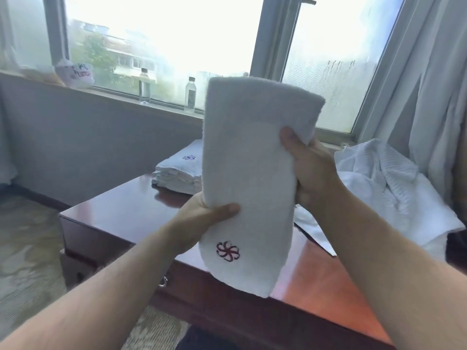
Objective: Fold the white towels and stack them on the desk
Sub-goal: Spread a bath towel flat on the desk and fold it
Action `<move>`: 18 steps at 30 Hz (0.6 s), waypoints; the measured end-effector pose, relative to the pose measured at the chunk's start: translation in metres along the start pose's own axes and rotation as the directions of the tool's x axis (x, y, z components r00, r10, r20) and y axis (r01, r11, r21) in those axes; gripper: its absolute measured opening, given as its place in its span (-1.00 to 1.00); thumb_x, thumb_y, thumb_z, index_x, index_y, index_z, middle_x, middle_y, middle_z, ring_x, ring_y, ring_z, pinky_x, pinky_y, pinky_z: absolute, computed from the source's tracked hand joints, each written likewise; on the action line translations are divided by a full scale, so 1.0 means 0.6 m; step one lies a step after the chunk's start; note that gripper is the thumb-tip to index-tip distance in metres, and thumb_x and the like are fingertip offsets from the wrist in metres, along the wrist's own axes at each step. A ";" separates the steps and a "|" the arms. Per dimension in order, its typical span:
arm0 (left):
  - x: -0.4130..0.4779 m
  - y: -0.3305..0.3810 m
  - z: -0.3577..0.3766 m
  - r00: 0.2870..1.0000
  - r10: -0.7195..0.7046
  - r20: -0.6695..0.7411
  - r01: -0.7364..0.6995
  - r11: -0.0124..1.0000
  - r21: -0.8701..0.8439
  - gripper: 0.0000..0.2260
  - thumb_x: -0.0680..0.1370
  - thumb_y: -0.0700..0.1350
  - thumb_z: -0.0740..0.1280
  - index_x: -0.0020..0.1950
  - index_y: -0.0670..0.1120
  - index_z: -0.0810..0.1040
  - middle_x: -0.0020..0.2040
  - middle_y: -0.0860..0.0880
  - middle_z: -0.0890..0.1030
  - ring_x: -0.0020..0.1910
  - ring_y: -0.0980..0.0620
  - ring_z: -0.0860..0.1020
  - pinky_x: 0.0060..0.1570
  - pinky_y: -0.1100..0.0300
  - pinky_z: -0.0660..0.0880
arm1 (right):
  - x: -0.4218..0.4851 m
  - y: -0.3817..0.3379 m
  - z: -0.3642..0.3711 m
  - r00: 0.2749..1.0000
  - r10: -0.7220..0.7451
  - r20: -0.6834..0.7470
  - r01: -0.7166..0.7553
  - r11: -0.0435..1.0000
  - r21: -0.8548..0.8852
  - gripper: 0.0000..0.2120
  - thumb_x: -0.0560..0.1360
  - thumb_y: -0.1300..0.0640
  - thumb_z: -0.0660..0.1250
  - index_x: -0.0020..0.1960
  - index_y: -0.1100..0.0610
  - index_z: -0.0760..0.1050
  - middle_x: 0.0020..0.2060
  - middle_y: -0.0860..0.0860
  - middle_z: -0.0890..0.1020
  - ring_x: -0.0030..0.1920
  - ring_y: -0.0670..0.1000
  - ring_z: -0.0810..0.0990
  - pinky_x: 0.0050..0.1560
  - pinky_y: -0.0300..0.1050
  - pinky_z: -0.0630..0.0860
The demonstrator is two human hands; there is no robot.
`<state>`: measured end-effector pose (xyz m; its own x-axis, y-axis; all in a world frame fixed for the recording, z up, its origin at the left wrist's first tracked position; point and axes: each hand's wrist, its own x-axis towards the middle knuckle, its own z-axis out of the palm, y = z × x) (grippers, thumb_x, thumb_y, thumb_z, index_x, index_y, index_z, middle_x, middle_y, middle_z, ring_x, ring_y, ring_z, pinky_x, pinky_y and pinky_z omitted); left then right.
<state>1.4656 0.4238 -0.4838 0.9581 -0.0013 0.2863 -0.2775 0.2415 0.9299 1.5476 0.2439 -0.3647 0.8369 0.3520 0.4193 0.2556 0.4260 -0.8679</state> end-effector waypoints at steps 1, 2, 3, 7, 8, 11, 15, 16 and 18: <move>0.002 -0.008 -0.006 0.999 -0.037 -0.005 0.037 0.999 -0.001 -0.58 0.38 -0.04 0.57 0.21 -0.13 0.67 0.18 -0.24 0.66 0.15 -0.24 0.65 0.05 0.01 0.61 | 0.017 0.003 0.003 1.000 0.013 -0.008 -0.013 1.000 0.028 -0.85 0.59 0.12 0.39 0.13 0.14 0.60 -0.01 0.15 0.74 -0.05 0.18 0.72 -0.02 0.17 0.67; 0.003 -0.017 -0.012 0.997 -0.070 -0.013 0.070 0.998 0.003 -0.58 0.38 -0.04 0.57 0.20 -0.14 0.67 0.18 -0.25 0.66 0.14 -0.25 0.65 0.05 -0.01 0.61 | 0.035 0.008 0.004 1.000 0.026 -0.016 -0.025 0.998 0.059 -0.86 0.59 0.13 0.39 0.13 0.14 0.60 0.00 0.16 0.73 -0.04 0.20 0.72 -0.01 0.21 0.66; 0.006 -0.026 -0.018 0.995 -0.095 -0.027 0.096 0.995 0.012 -0.57 0.37 -0.03 0.56 0.19 -0.14 0.67 0.17 -0.27 0.66 0.14 -0.26 0.65 0.05 -0.03 0.61 | 0.053 0.014 0.005 0.999 0.035 -0.024 -0.032 0.996 0.085 -0.86 0.60 0.14 0.38 0.13 0.14 0.59 0.01 0.17 0.73 -0.04 0.21 0.72 -0.02 0.21 0.66; 0.023 -0.048 -0.039 0.978 -0.164 -0.132 0.167 0.986 0.012 -0.60 0.33 0.12 0.55 0.07 -0.05 0.72 0.08 -0.23 0.70 0.03 -0.20 0.70 -0.07 0.02 0.64 | 0.132 0.051 0.000 0.994 0.079 -0.069 -0.072 0.993 0.095 -0.80 0.62 0.16 0.35 0.22 0.18 0.58 0.03 0.17 0.73 -0.04 0.20 0.73 -0.16 0.09 0.67; 0.030 -0.049 -0.046 0.974 -0.174 -0.148 0.175 0.985 -0.005 -0.61 0.33 0.13 0.55 0.07 -0.03 0.72 0.08 -0.22 0.70 0.02 -0.19 0.70 -0.08 0.04 0.64 | 0.151 0.063 -0.003 0.992 0.101 -0.080 -0.094 0.991 0.093 -0.77 0.62 0.15 0.36 0.24 0.19 0.57 0.05 0.17 0.73 -0.02 0.21 0.73 -0.14 0.11 0.67; 0.055 -0.047 -0.073 0.974 -0.175 -0.145 0.175 0.984 -0.017 -0.64 0.41 0.09 0.52 0.13 -0.05 0.70 0.12 -0.23 0.69 0.08 -0.22 0.68 -0.04 0.02 0.64 | 0.207 0.101 -0.010 0.981 0.158 -0.112 -0.150 0.986 0.078 -0.72 0.61 0.11 0.38 0.28 0.17 0.56 0.08 0.16 0.72 0.03 0.23 0.72 -0.03 0.22 0.67; 0.096 -0.032 -0.119 0.969 -0.189 -0.158 0.198 0.979 0.042 -0.60 0.43 0.13 0.53 0.14 -0.09 0.69 0.11 -0.23 0.69 0.06 -0.23 0.69 -0.05 0.01 0.63 | 0.285 0.148 -0.007 0.983 0.151 -0.102 -0.142 0.986 0.091 -0.71 0.63 0.16 0.33 0.33 0.21 0.52 0.09 0.20 0.71 0.02 0.25 0.72 -0.09 0.21 0.67; 0.109 -0.027 -0.130 0.965 -0.196 -0.174 0.208 0.977 0.052 -0.61 0.42 0.13 0.53 0.12 -0.08 0.70 0.10 -0.22 0.70 0.05 -0.22 0.69 -0.06 0.01 0.64 | 0.306 0.158 -0.005 0.983 0.154 -0.099 -0.144 0.985 0.096 -0.72 0.63 0.17 0.33 0.32 0.20 0.52 0.08 0.20 0.71 0.02 0.25 0.72 -0.11 0.20 0.67; 0.137 -0.014 -0.155 0.955 -0.217 -0.202 0.232 0.971 0.053 -0.66 0.43 0.12 0.54 0.09 -0.06 0.71 0.08 -0.21 0.71 0.02 -0.19 0.70 -0.10 0.04 0.64 | 0.347 0.177 0.004 0.979 0.181 -0.090 -0.172 0.980 0.097 -0.74 0.63 0.15 0.33 0.30 0.18 0.54 0.10 0.20 0.71 0.06 0.27 0.71 -0.03 0.26 0.66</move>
<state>1.5530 0.5122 -0.4899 0.9894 0.1427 0.0248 -0.0510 0.1828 0.9818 1.7479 0.3645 -0.3687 0.9096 0.3464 0.2295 0.0595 0.4382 -0.8969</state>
